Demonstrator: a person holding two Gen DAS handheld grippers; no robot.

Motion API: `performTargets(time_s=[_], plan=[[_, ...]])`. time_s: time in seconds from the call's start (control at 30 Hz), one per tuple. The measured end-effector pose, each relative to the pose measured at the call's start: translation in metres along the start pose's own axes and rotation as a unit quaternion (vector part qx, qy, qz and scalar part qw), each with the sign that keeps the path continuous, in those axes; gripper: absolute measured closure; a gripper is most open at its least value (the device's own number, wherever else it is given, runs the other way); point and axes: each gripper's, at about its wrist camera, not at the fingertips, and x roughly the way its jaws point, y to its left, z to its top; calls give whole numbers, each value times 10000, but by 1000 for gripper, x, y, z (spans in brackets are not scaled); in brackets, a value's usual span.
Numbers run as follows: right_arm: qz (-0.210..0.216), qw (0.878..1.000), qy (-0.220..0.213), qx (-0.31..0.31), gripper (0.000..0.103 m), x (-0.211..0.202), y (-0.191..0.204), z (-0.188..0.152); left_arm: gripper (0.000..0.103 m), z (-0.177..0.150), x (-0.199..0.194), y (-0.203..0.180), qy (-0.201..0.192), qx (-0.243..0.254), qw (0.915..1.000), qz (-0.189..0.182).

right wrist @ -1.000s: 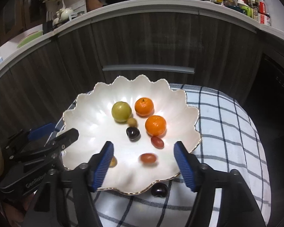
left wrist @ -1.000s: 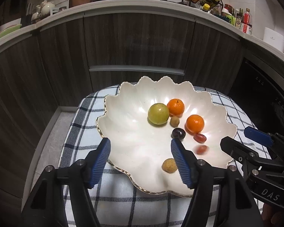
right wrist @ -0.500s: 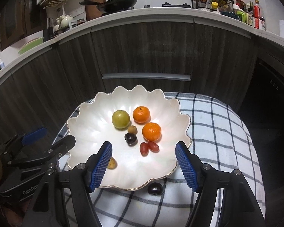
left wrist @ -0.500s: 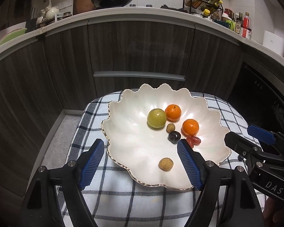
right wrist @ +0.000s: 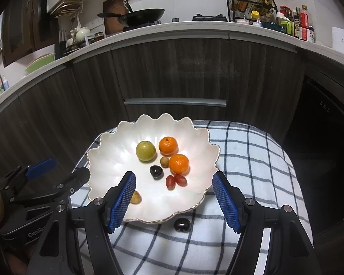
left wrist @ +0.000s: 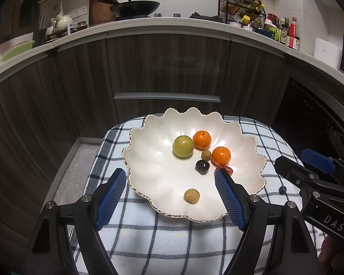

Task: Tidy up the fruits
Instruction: 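Withdraw both open tools from the bowl toward the dark plum and blueberry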

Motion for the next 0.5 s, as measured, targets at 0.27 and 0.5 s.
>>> performTargets(time_s=[0.27, 0.5], plan=[[-83, 9999, -79, 71, 33, -14, -15, -4, 18, -1, -10, -17, -61, 76, 10000, 2], [-242, 9995, -136, 139, 24, -23, -36, -7, 14, -5, -15, -38, -61, 90, 9999, 123]])
